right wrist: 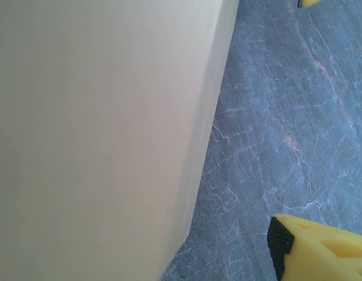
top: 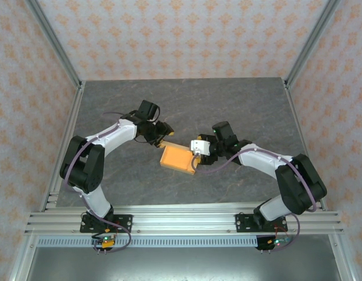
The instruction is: Fold the paper box
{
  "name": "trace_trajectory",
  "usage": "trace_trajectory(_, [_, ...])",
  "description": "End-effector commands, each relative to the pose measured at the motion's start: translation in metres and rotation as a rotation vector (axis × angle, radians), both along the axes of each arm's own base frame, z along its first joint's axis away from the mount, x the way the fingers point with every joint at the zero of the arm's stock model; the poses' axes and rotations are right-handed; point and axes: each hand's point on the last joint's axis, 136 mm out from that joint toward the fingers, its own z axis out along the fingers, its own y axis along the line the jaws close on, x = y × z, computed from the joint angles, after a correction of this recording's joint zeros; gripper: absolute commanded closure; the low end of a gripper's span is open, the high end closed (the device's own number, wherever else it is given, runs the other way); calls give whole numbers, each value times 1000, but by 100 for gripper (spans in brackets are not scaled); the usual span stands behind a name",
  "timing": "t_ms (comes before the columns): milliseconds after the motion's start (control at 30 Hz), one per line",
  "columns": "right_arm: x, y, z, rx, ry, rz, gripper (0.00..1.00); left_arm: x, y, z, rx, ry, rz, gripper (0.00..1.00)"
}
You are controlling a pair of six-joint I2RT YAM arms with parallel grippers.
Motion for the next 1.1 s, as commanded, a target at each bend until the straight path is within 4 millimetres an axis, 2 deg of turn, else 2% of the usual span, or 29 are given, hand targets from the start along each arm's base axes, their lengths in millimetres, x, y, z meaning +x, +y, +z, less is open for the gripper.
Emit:
trace_trajectory(0, [2,6,8,29,-8,6,23,-9,3,15,-27,11,10,49])
trace_trajectory(167, [1,8,10,37,6,18,23,-16,13,17,2,3,-1,39])
trace_trajectory(300, [1,10,13,48,7,25,23,-21,26,8,29,37,18,24])
trace_trajectory(367, [1,9,14,46,7,24,23,-24,28,4,33,49,26,21])
trace_trajectory(500, [1,9,14,46,8,22,23,-26,27,2,13,62,51,22])
trace_trajectory(667, [6,11,16,58,-2,7,23,-26,20,6,-20,63,58,29])
trace_trajectory(900, [9,13,15,72,10,-7,24,-25,7,6,-71,73,62,49])
trace_trajectory(1067, [10,16,12,79,22,-17,24,-26,-2,14,-83,64,45,49])
